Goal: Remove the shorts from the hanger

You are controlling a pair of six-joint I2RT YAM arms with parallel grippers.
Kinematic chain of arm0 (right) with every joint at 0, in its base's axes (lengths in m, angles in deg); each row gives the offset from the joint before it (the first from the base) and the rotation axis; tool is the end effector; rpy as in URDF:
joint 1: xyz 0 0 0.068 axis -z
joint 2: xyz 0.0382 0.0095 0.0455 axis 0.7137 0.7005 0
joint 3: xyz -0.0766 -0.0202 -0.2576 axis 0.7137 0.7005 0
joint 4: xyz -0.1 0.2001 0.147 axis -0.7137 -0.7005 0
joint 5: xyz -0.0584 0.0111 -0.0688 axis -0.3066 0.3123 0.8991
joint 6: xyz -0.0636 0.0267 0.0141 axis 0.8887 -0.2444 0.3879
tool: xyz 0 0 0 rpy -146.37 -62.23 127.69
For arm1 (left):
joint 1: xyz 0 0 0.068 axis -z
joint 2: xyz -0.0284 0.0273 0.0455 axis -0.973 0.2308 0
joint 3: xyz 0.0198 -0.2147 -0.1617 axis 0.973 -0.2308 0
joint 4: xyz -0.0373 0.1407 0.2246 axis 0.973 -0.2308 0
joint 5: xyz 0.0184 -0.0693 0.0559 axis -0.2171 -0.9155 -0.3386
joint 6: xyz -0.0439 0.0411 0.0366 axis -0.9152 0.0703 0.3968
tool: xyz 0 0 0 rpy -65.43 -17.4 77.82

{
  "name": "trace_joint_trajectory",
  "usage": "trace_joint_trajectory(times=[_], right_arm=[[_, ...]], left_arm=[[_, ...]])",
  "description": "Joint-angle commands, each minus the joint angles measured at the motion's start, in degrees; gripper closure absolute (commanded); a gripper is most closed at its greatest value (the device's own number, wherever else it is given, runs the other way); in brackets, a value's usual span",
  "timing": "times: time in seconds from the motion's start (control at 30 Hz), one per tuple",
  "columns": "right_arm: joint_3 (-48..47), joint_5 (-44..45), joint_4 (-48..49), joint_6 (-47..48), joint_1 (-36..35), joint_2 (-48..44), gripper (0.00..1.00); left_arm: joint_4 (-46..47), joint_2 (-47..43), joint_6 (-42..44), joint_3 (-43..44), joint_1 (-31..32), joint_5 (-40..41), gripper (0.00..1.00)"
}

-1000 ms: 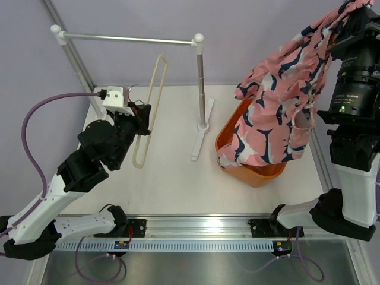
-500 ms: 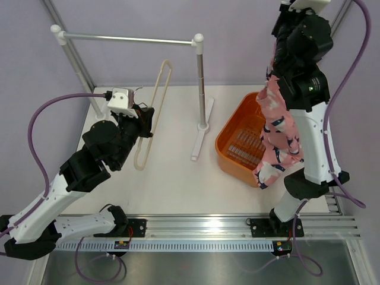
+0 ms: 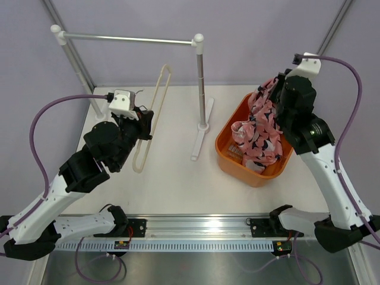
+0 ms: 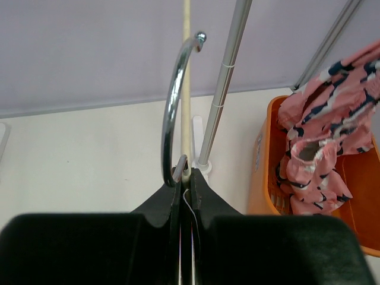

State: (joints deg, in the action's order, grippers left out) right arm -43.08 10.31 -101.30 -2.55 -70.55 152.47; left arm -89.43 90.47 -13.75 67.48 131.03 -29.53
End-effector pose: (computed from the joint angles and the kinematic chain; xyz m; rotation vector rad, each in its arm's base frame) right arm 0.2543 0.0796 0.5022 0.2303 1.6213 -0.1308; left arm 0.1358 -0.1322 0.4703 0.1305 1.6163 -0.3832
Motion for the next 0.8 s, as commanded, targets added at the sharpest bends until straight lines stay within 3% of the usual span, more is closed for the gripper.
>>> trace_joint_trajectory(times=[0.0,0.23,0.27,0.3,0.4,0.43,0.53,0.67,0.77], right_arm=[[10.87,-0.08,-0.36,-10.75,2.68,-7.65,1.00],[26.99,-7.03,-3.28,-18.32,5.94,-9.08,0.96],[28.83,-9.21,-2.93,-19.11,6.12,-8.91,0.90],[29.37,-10.19,-2.66,-19.55,6.47,-8.21,0.73],[29.90,-13.45,-3.10,-20.08,6.56,-6.54,0.50],[29.73,-14.93,-3.27,-20.26,6.65,-6.45,0.36],[29.64,-18.53,-1.79,-20.43,6.65,-7.67,0.24],[26.40,-24.07,-1.69,-19.91,6.56,-8.73,0.14],[24.46,-28.74,-0.99,-19.21,6.65,-9.17,0.11]], left_arm=[[0.40,-0.96,-1.28,1.62,-0.05,-0.29,1.00],[-3.38,-1.32,-2.68,3.02,-0.05,1.56,1.00],[-5.03,-1.23,-2.95,3.38,-0.14,1.65,1.00],[-6.01,-0.62,-3.64,3.99,-0.05,1.56,1.00],[-10.49,0.70,-4.96,6.45,-0.05,-0.71,1.00],[-13.11,1.84,-5.23,7.76,-0.14,-1.33,1.00],[-17.77,4.91,-5.50,10.05,-0.66,-2.74,1.00],[-19.64,7.90,-5.32,13.39,-4.09,-8.53,1.00],[-18.77,10.01,-5.23,14.19,-13.11,-16.61,1.00]])
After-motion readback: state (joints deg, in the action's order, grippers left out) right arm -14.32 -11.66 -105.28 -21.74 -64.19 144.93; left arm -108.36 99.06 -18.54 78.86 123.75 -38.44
